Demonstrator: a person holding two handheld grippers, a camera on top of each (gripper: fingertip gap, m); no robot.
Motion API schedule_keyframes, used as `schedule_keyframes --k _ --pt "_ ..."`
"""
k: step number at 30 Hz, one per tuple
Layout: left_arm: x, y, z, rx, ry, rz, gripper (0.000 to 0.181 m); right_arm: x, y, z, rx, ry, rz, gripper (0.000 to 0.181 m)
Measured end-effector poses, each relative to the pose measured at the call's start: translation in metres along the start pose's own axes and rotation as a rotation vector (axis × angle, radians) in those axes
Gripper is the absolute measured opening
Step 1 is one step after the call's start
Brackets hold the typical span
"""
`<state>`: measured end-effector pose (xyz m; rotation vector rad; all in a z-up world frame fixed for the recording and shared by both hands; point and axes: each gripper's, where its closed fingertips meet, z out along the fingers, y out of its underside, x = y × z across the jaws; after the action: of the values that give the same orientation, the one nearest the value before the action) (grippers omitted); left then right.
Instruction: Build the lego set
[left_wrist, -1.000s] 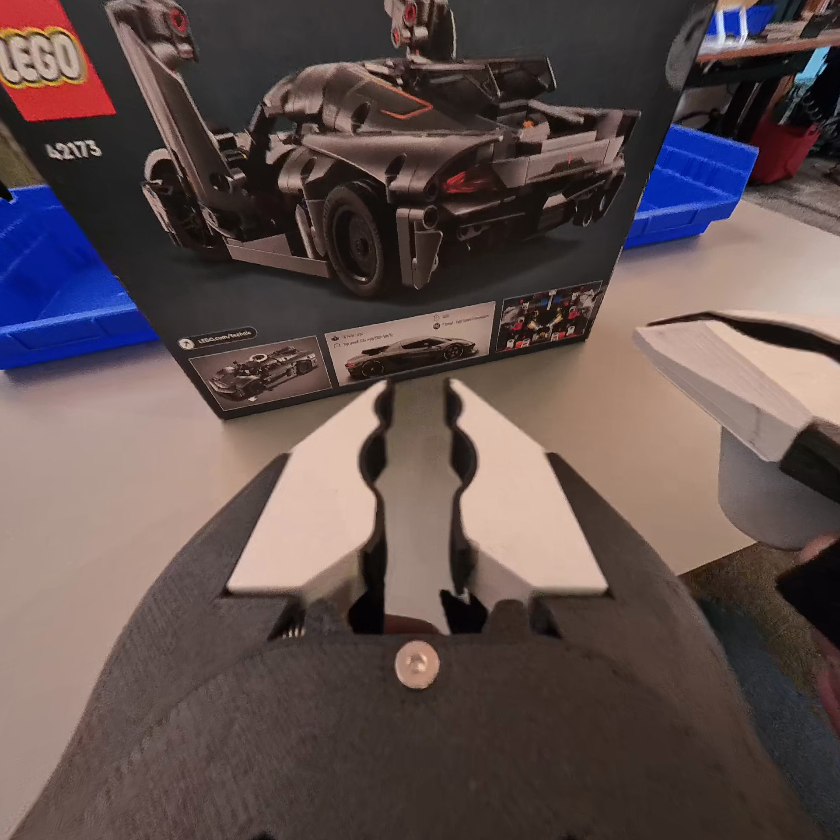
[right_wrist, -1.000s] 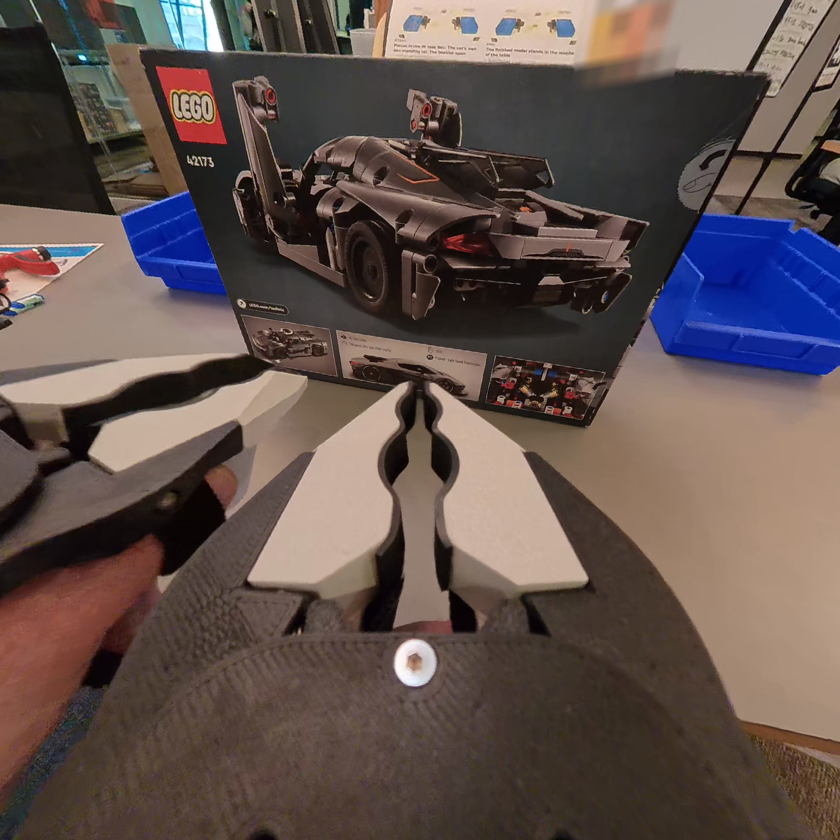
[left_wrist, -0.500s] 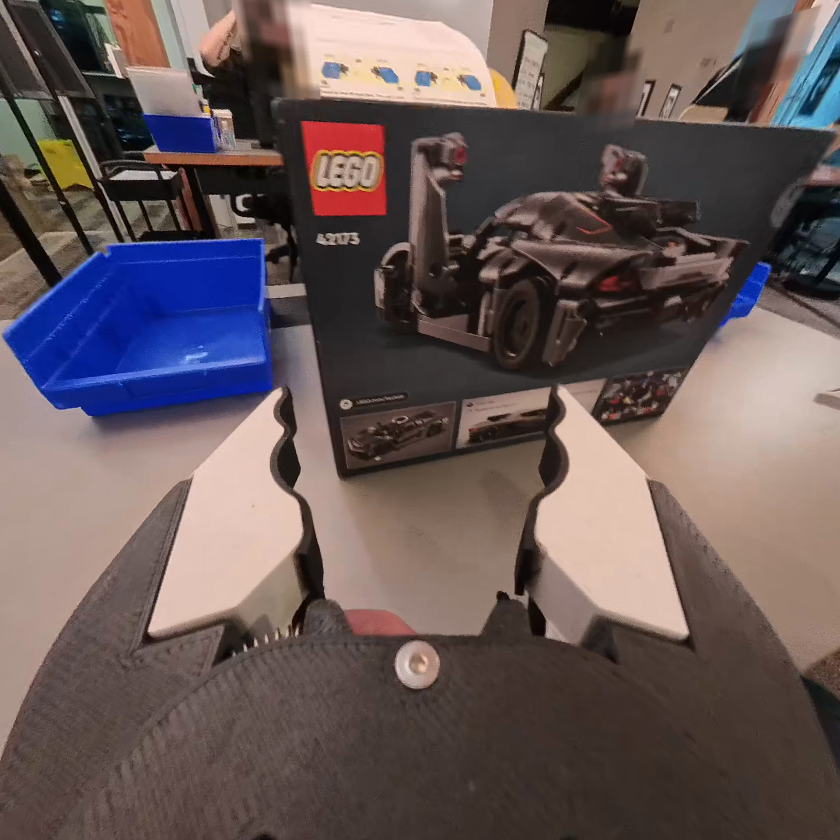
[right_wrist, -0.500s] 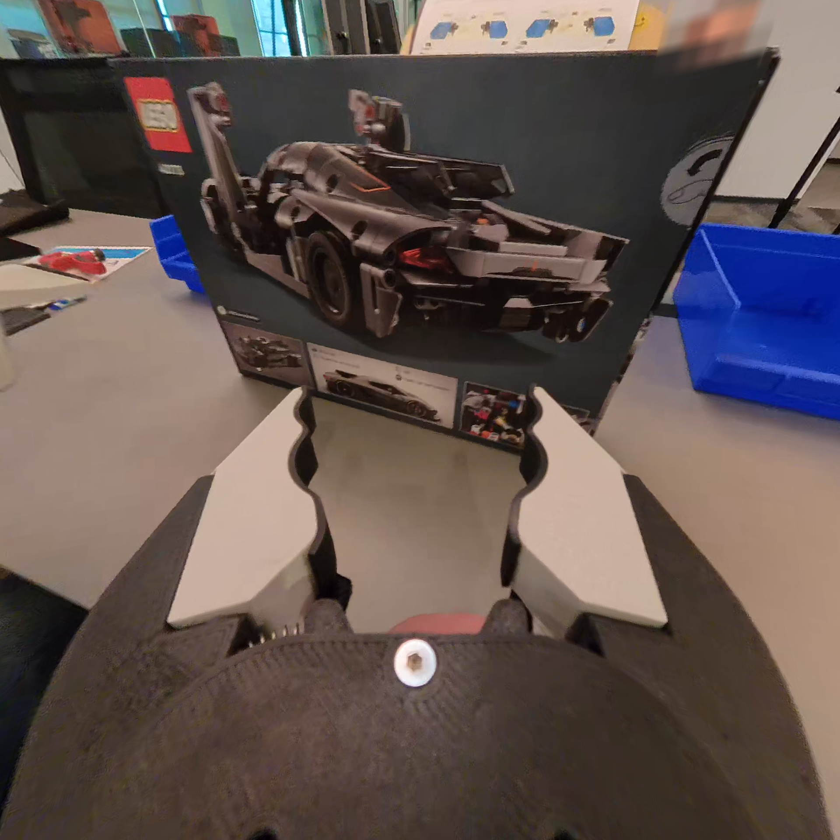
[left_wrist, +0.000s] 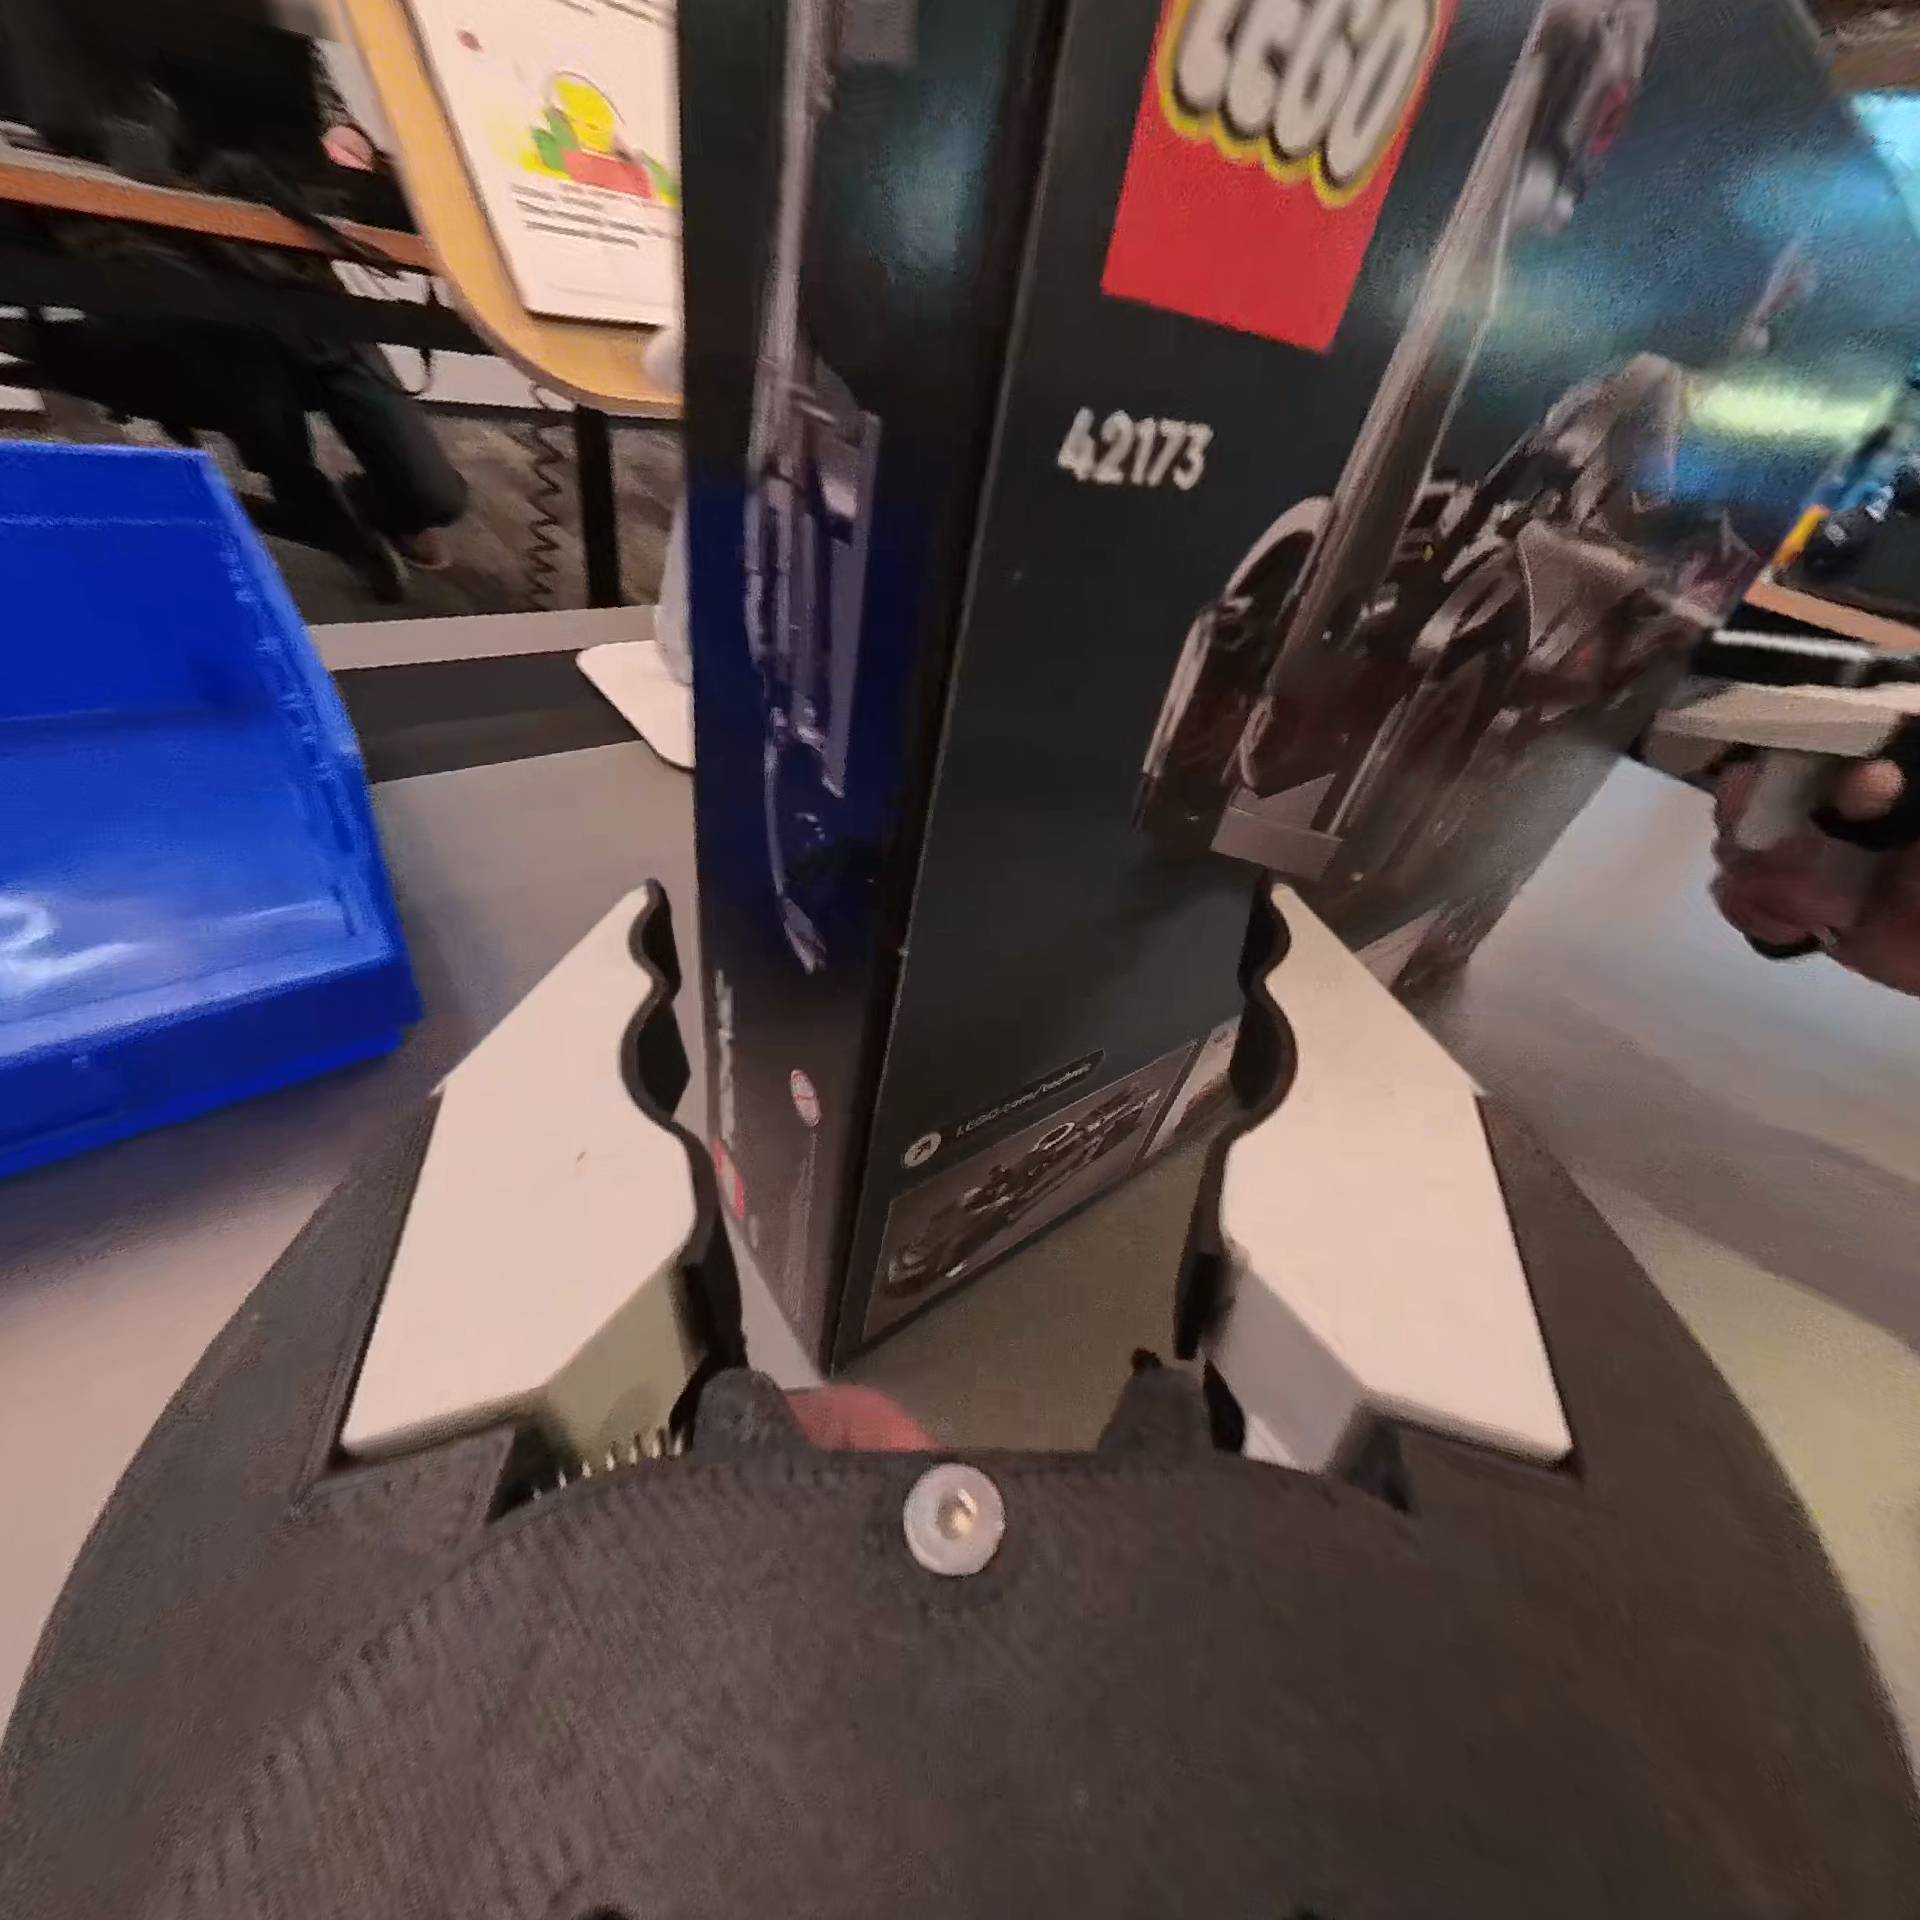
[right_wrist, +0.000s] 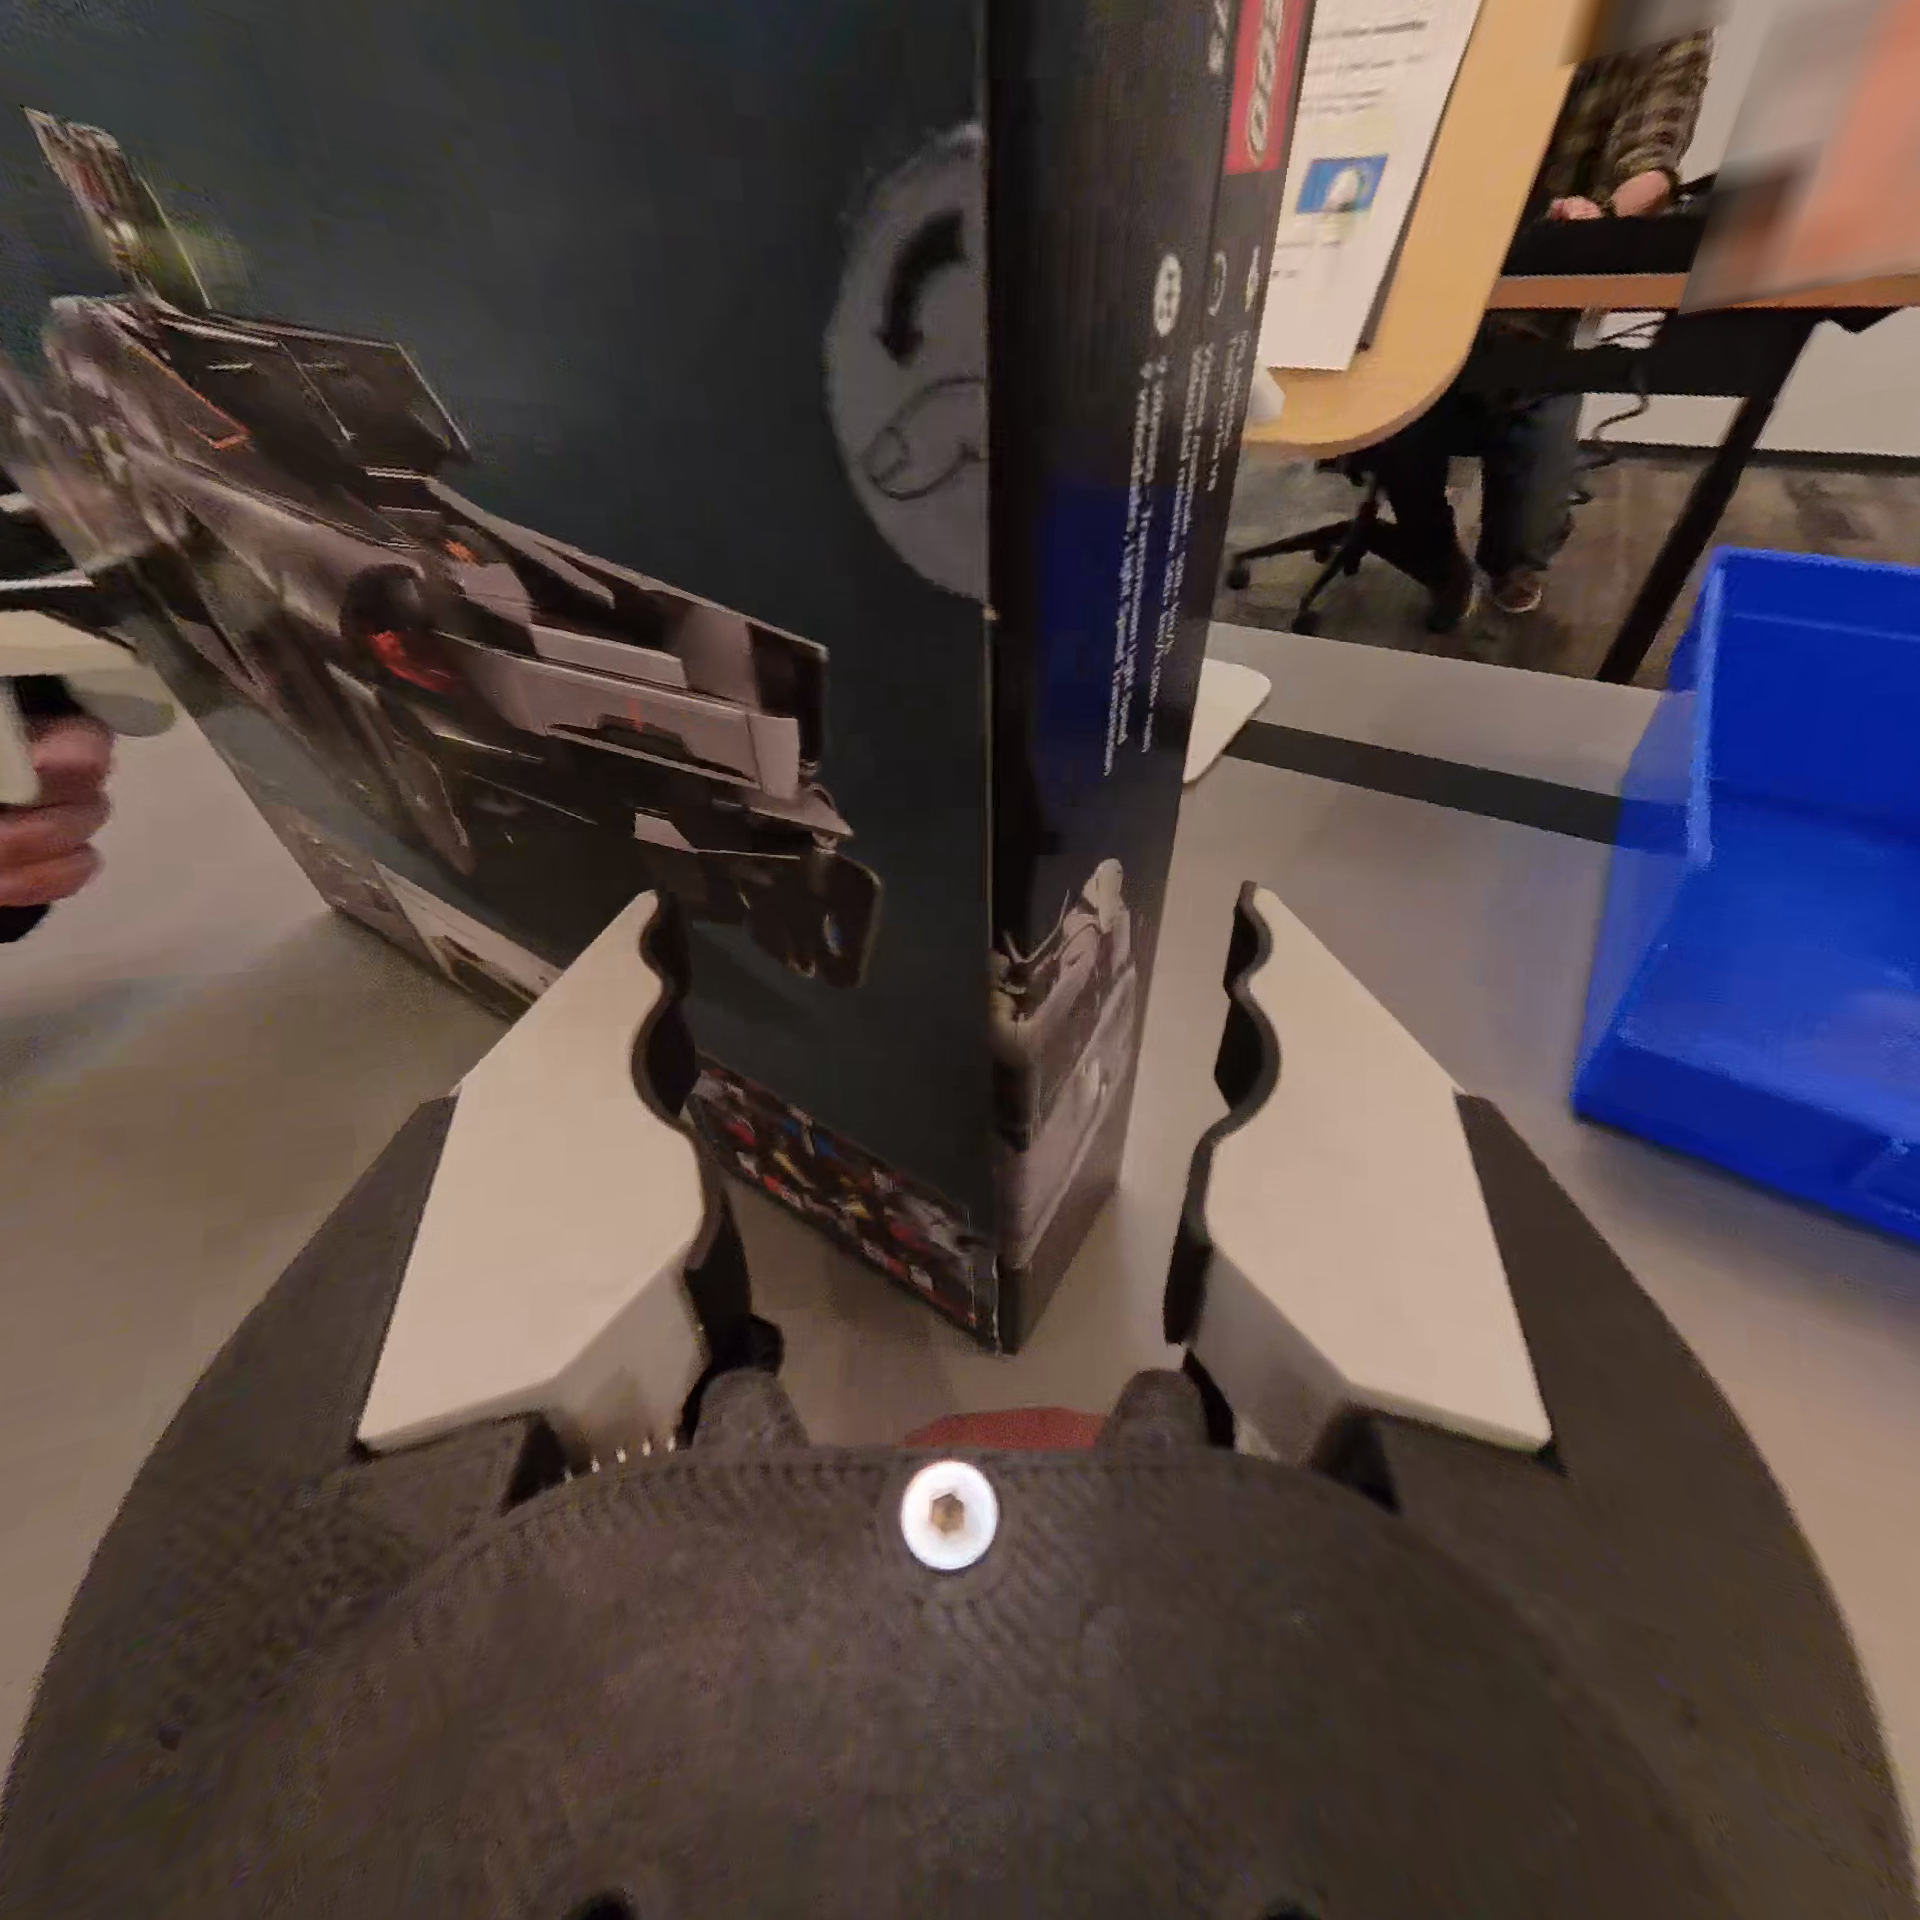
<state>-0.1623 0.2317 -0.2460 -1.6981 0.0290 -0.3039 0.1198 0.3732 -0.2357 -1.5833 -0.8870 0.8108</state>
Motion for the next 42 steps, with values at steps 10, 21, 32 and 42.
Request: schedule_keyframes --k 10,21,32,42 --pt "0.009 0.003 0.020 0.047 -0.038 -0.017 0.100 0.003 0.007 0.011 -0.021 -0.029 -0.037 0.084" --pt "0.067 0.023 -0.026 0.091 -0.159 0.076 0.087 0.025 -0.001 0.054 -0.016 -0.283 -0.058 0.104" --pt "-0.005 -0.053 -0.058 0.245 0.098 -0.112 0.043 -0.015 0.002 0.015 -0.085 0.003 -0.009 0.082" --pt "0.034 -0.019 0.006 -0.020 0.520 -0.254 0.012 -0.100 0.026 0.051 -0.120 -0.070 -0.017 0.107"
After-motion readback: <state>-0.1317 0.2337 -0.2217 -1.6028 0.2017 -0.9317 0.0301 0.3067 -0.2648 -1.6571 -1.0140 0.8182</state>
